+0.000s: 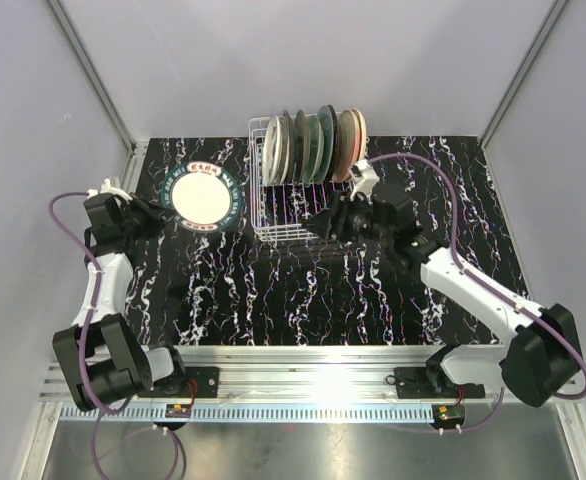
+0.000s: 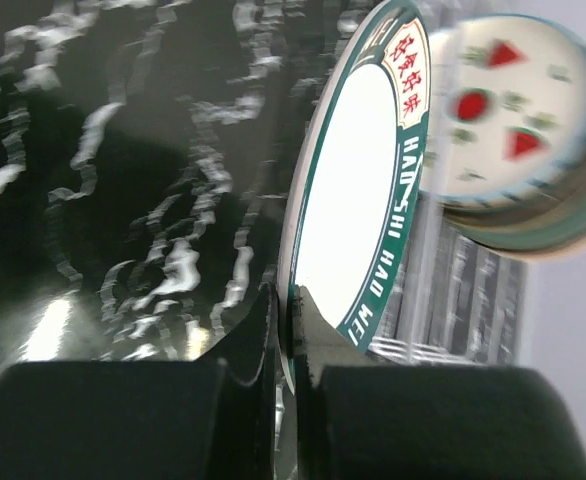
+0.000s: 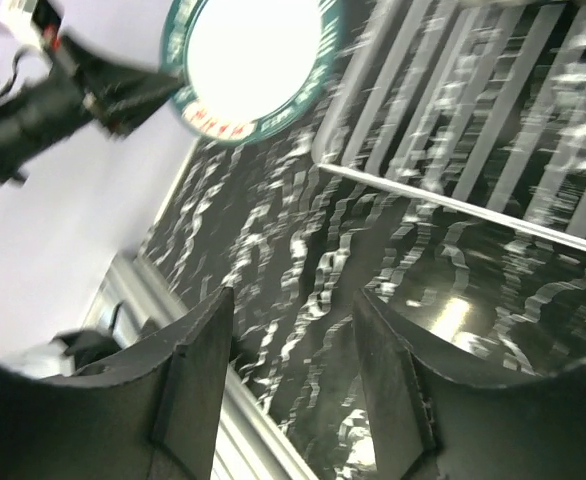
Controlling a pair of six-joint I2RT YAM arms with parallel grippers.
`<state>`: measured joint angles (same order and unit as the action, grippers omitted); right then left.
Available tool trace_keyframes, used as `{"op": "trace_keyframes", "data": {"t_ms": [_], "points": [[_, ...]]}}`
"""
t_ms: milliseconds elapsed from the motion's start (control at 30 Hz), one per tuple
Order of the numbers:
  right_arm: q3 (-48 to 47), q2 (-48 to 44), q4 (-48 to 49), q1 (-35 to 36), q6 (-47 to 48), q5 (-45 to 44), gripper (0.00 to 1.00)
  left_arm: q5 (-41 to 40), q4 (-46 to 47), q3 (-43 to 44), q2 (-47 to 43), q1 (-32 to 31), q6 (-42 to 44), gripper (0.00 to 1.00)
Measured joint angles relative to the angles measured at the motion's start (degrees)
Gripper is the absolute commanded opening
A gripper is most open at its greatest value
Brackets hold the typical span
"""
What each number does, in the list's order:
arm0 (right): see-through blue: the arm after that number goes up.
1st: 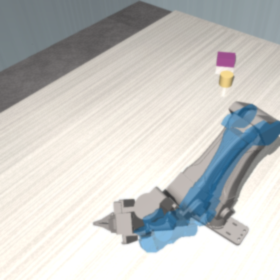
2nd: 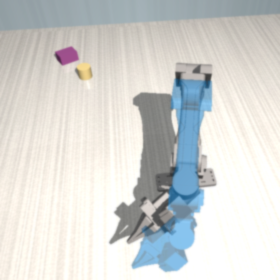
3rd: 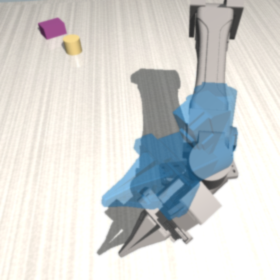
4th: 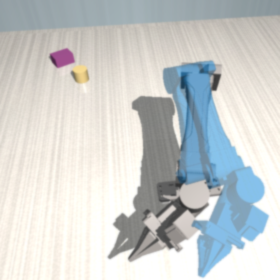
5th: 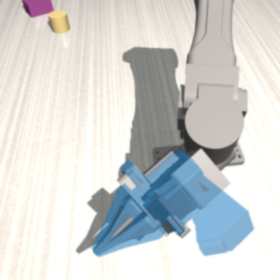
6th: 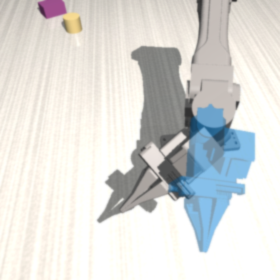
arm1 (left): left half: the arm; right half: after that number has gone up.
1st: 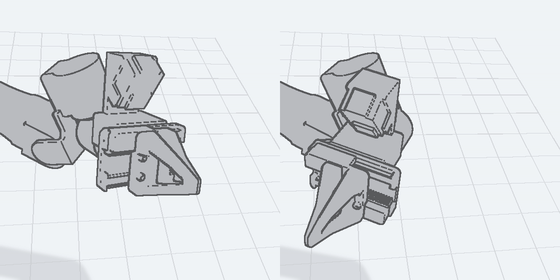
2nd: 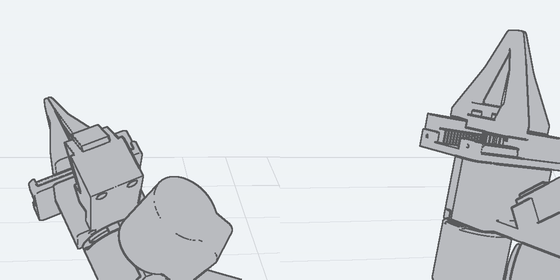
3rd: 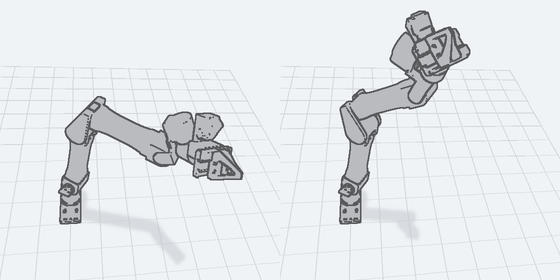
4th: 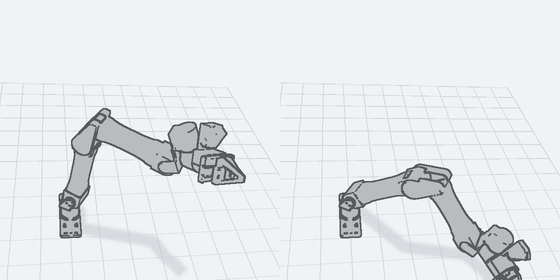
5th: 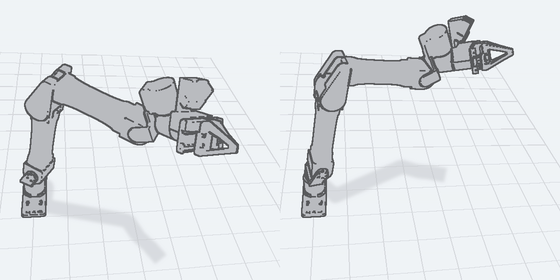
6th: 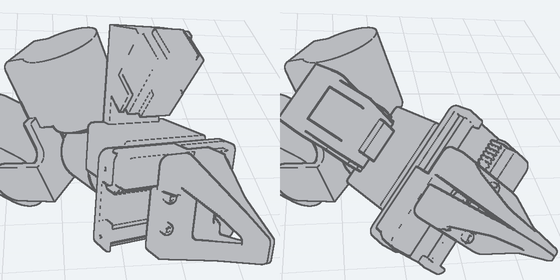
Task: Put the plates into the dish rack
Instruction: Grab a plate with the left arm, then pass the plate from the left arm to the right
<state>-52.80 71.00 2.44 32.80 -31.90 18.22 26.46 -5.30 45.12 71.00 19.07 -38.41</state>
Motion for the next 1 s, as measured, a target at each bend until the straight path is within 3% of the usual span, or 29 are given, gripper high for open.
{"op": "trace_keyframes", "data": {"t_ms": [267,467,733,867,1000], "points": [[-9.8,9.5,1.9,3.6,0.2,3.8,0.67,9.2,7.9,-0.2,-8.3,-0.3,0.0,0.0],[-18.7,15.8,1.5,3.6,0.9,2.4,0.71,18.3,20.0,-1.1,-9.4,-4.1,-4.7,0.0],[-22.5,18.1,0.7,3.6,1.7,-0.4,0.73,24.2,19.0,-0.6,-9.1,-12.5,-1.8,0.0],[-22.3,18.1,0.2,3.6,2.5,-2.8,0.64,25.4,18.8,-0.6,-9.1,-13.7,-1.3,0.0],[-20.2,17.5,1.2,3.6,3.0,-1.6,0.47,25.8,18.8,-0.6,-9.1,-14.0,-1.3,0.0]]}}
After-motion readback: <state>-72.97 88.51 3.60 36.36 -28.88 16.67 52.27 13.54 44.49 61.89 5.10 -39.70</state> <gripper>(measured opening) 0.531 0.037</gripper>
